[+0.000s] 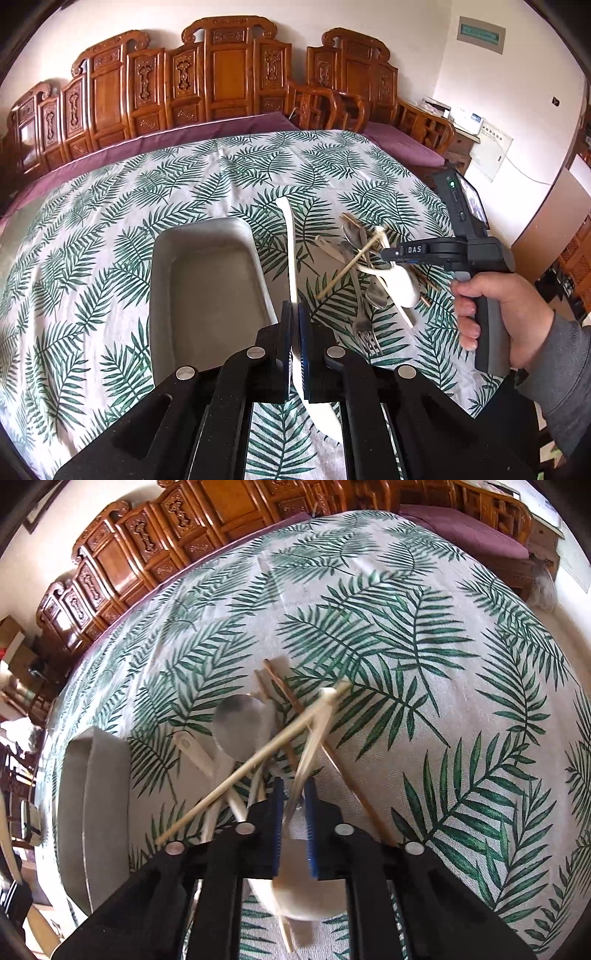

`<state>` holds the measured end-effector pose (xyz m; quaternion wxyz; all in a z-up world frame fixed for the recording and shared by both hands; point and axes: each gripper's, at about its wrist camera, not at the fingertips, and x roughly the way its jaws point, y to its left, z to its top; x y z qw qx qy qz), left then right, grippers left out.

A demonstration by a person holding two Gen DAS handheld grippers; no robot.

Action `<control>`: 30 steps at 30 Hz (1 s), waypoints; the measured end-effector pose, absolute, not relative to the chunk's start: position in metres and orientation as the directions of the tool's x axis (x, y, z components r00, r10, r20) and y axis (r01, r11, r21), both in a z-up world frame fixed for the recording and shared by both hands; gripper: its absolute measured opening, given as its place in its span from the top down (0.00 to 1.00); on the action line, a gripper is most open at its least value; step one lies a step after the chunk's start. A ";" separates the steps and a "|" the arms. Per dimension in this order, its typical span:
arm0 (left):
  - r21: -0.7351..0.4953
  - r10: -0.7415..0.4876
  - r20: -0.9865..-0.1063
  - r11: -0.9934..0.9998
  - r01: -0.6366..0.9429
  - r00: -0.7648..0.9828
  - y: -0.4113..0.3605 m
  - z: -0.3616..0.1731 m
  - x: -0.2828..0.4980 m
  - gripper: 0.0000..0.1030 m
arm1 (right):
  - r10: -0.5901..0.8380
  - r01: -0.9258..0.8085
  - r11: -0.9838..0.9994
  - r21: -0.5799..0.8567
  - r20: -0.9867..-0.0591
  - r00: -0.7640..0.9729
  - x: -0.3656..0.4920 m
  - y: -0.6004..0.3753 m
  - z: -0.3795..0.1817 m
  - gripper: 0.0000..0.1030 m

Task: Organize utensils

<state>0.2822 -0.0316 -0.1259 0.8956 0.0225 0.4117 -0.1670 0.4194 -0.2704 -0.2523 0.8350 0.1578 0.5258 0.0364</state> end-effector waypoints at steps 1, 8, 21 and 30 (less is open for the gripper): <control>-0.097 -0.280 -0.745 0.943 0.317 0.606 -0.031 -0.126 0.282 0.97 | 0.231 0.091 0.949 0.301 -0.863 0.449 0.418 -0.269 -0.249 0.96; -0.094 -0.267 -0.748 0.949 0.301 0.608 -0.025 -0.127 0.283 0.97 | 0.230 0.035 0.960 0.278 -0.852 0.471 0.406 -0.261 -0.229 0.96; -0.065 -0.197 -0.763 0.971 0.230 0.615 0.010 -0.131 0.307 0.97 | 0.277 -0.098 0.959 0.267 -0.798 0.536 0.382 -0.230 -0.175 0.96; -0.044 -0.148 -0.784 0.982 0.184 0.603 0.030 -0.141 0.330 0.97 | 0.386 -0.199 0.922 0.331 -0.760 0.523 0.371 -0.175 -0.159 0.96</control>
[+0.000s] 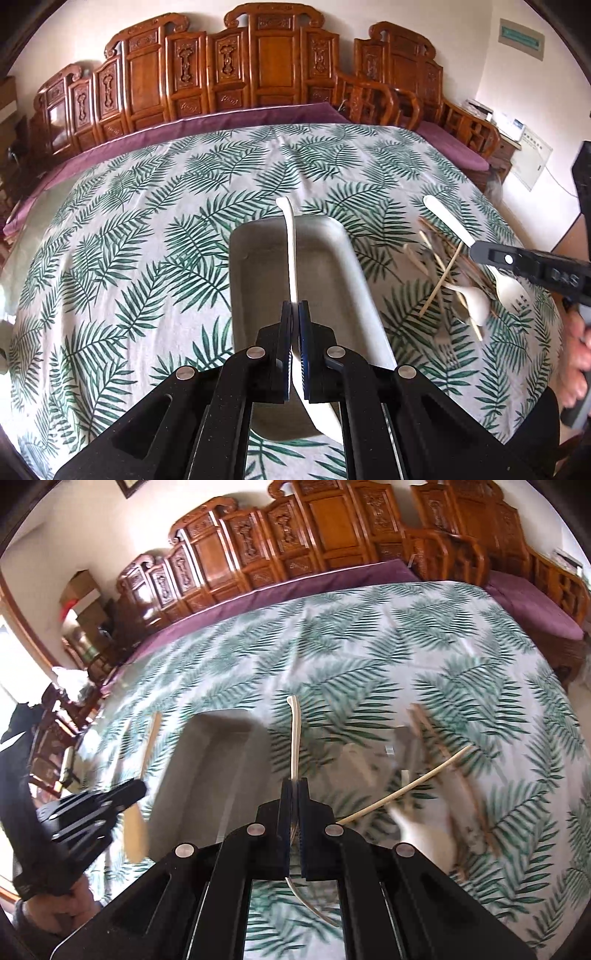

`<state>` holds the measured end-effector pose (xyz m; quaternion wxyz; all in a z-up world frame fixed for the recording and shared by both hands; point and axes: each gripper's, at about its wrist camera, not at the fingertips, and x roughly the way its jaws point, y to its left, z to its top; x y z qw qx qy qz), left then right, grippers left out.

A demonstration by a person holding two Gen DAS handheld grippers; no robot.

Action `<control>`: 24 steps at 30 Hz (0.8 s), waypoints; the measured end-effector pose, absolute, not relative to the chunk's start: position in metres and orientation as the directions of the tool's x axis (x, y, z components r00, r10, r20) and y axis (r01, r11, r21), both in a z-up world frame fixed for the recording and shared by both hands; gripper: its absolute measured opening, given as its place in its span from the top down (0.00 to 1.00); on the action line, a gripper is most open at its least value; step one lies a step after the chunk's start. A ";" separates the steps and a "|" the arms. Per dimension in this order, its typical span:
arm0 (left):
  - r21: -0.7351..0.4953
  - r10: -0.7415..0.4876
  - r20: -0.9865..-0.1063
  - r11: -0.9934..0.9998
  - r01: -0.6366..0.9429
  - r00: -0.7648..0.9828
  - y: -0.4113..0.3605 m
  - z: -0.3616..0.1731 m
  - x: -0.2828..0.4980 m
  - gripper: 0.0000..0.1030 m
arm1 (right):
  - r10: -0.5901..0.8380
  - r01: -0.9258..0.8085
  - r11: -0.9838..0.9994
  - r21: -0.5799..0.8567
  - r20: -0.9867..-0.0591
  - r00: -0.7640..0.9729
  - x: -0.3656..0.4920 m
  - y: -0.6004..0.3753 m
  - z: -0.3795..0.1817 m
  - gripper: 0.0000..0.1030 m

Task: Organize utensils
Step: 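Lower both spoons into the grey tray and open both tools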

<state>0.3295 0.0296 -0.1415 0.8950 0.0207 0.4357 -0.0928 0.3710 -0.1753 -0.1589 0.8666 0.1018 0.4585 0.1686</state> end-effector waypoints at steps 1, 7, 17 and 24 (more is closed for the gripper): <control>-0.042 -0.144 -0.785 0.983 0.181 0.602 0.032 -0.143 0.332 0.97 | 0.392 -0.206 0.920 0.334 -0.759 0.520 0.370 -0.170 -0.158 0.96; -0.047 -0.133 -0.786 0.987 0.156 0.604 0.042 -0.144 0.331 0.91 | 0.429 -0.238 0.903 0.357 -0.751 0.501 0.367 -0.141 -0.157 0.96; -0.058 -0.128 -0.756 0.990 0.130 0.642 0.069 -0.131 0.310 0.91 | 0.462 -0.289 0.886 0.362 -0.746 0.480 0.369 -0.090 -0.160 0.96; -0.060 -0.115 -0.746 0.993 0.106 0.656 0.092 -0.125 0.302 0.91 | 0.436 -0.315 0.895 0.315 -0.769 0.468 0.373 -0.055 -0.171 0.96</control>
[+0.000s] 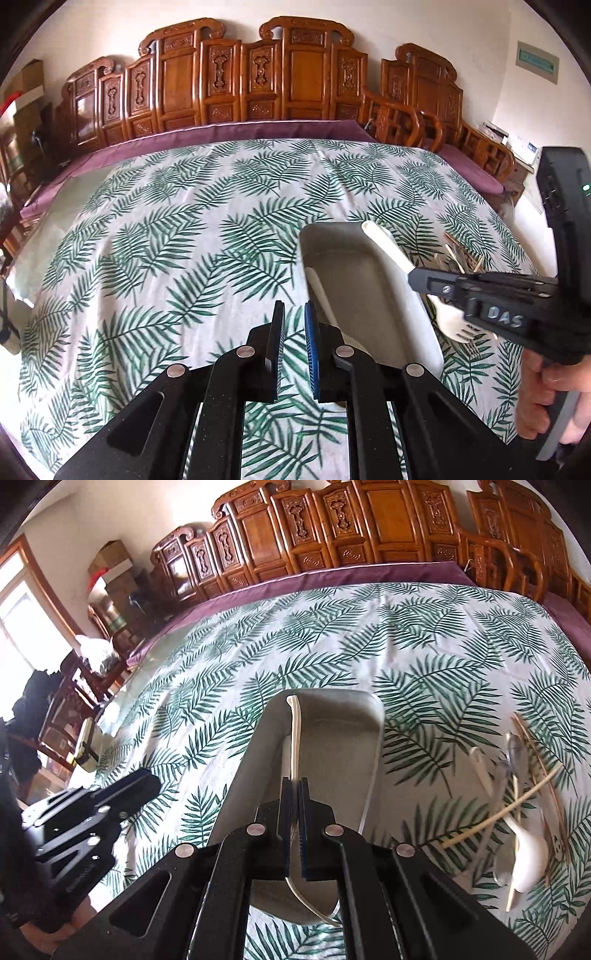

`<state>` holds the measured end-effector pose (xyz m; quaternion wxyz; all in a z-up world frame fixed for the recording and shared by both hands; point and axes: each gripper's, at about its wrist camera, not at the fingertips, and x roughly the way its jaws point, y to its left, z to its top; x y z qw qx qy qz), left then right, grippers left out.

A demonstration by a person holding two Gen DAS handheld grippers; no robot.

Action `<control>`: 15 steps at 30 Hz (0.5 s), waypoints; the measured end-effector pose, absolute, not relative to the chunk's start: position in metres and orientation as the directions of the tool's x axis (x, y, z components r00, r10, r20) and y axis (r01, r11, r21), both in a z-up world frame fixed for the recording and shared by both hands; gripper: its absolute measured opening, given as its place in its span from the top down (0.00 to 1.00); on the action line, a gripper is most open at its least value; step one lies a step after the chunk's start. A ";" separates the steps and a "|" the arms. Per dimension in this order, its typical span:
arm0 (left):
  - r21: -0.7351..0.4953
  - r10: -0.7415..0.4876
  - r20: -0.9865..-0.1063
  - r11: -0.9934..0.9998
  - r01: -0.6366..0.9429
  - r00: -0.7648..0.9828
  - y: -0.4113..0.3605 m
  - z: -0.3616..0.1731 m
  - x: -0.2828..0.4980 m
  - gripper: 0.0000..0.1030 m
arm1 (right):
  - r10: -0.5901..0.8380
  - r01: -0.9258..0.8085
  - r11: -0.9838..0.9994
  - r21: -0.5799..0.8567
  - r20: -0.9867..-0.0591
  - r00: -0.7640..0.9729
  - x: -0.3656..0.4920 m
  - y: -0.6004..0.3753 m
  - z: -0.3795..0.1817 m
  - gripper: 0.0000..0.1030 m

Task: Organize utensils
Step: 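Lower both spoons into the grey tray and open both tools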

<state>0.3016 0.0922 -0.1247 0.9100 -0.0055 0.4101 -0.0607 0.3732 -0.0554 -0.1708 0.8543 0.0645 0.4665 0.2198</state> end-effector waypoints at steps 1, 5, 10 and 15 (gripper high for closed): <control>-0.061 -0.113 -0.744 0.993 0.102 0.658 0.095 -0.124 0.300 0.91 | 0.432 -0.318 0.896 0.310 -0.772 0.466 0.374 -0.052 -0.173 0.96; -0.065 -0.113 -0.739 0.993 0.098 0.664 0.103 -0.121 0.296 0.91 | 0.421 -0.317 0.900 0.298 -0.781 0.461 0.379 -0.040 -0.178 0.95; -0.060 -0.113 -0.735 0.993 0.102 0.669 0.106 -0.118 0.291 0.91 | 0.426 -0.322 0.897 0.302 -0.782 0.455 0.380 -0.035 -0.179 0.92; -0.061 -0.123 -0.731 0.992 0.114 0.671 0.099 -0.115 0.288 0.91 | 0.428 -0.338 0.895 0.291 -0.773 0.469 0.373 -0.048 -0.173 0.92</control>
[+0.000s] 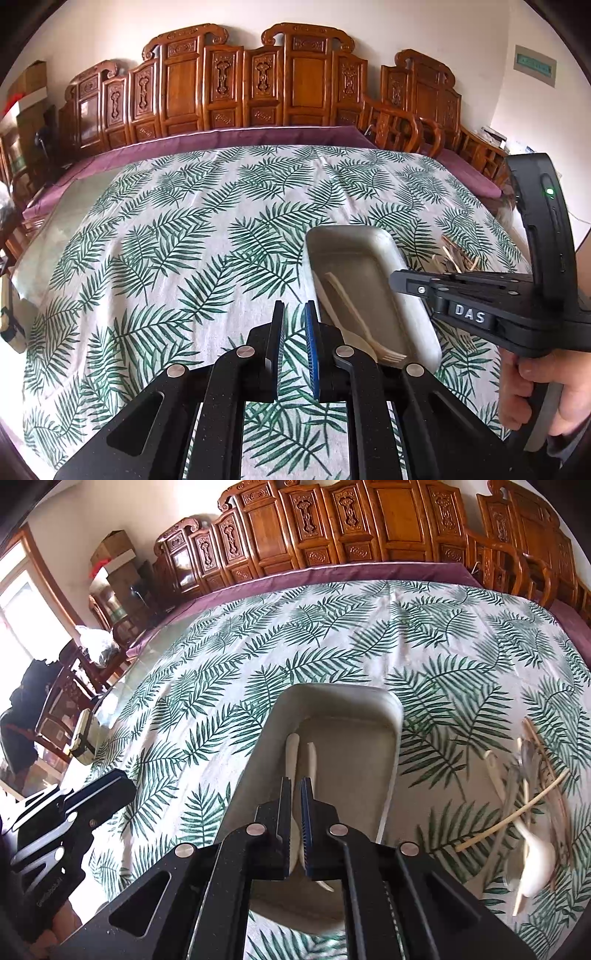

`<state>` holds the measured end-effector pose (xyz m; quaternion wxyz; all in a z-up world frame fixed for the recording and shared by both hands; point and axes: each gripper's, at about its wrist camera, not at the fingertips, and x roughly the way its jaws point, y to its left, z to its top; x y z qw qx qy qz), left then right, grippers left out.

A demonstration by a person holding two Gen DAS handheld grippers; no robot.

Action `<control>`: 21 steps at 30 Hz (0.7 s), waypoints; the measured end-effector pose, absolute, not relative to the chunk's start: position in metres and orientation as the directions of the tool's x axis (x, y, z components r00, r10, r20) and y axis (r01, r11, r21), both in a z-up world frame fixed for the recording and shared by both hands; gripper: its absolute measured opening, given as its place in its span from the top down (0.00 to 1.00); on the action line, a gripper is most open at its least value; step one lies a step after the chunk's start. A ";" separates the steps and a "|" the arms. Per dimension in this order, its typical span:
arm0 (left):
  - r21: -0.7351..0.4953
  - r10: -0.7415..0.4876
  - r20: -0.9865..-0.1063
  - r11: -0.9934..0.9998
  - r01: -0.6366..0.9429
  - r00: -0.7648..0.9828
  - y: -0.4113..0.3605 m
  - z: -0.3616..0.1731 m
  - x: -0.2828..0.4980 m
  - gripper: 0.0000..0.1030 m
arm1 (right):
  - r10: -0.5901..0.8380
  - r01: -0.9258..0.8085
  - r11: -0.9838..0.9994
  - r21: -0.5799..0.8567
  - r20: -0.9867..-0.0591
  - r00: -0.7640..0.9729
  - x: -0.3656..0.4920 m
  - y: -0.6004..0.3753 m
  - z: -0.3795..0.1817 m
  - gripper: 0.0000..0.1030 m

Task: Organize utensils
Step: 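Lower both spoons into the grey tray and open both tools, then grasp a wooden chopstick with the left tool while the right tool grasps a metal fork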

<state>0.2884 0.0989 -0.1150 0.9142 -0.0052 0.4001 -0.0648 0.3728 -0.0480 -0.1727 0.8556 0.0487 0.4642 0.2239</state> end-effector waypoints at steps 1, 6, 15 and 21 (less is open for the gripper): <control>-0.063 -0.128 -0.730 0.991 0.120 0.672 0.096 -0.114 0.287 0.91 | 0.425 -0.343 0.896 0.283 -0.770 0.475 0.371 -0.052 -0.171 0.92; -0.067 -0.159 -0.720 0.985 0.161 0.676 0.075 -0.109 0.282 0.91 | 0.384 -0.359 0.908 0.214 -0.766 0.516 0.360 -0.094 -0.162 0.92; -0.076 -0.229 -0.714 0.965 0.251 0.662 0.018 -0.107 0.284 0.85 | 0.282 -0.300 0.946 0.122 -0.765 0.579 0.345 -0.194 -0.157 0.92; -0.058 -0.244 -0.731 0.953 0.298 0.637 -0.021 -0.115 0.292 0.85 | 0.251 -0.250 0.961 0.122 -0.769 0.588 0.341 -0.247 -0.173 0.92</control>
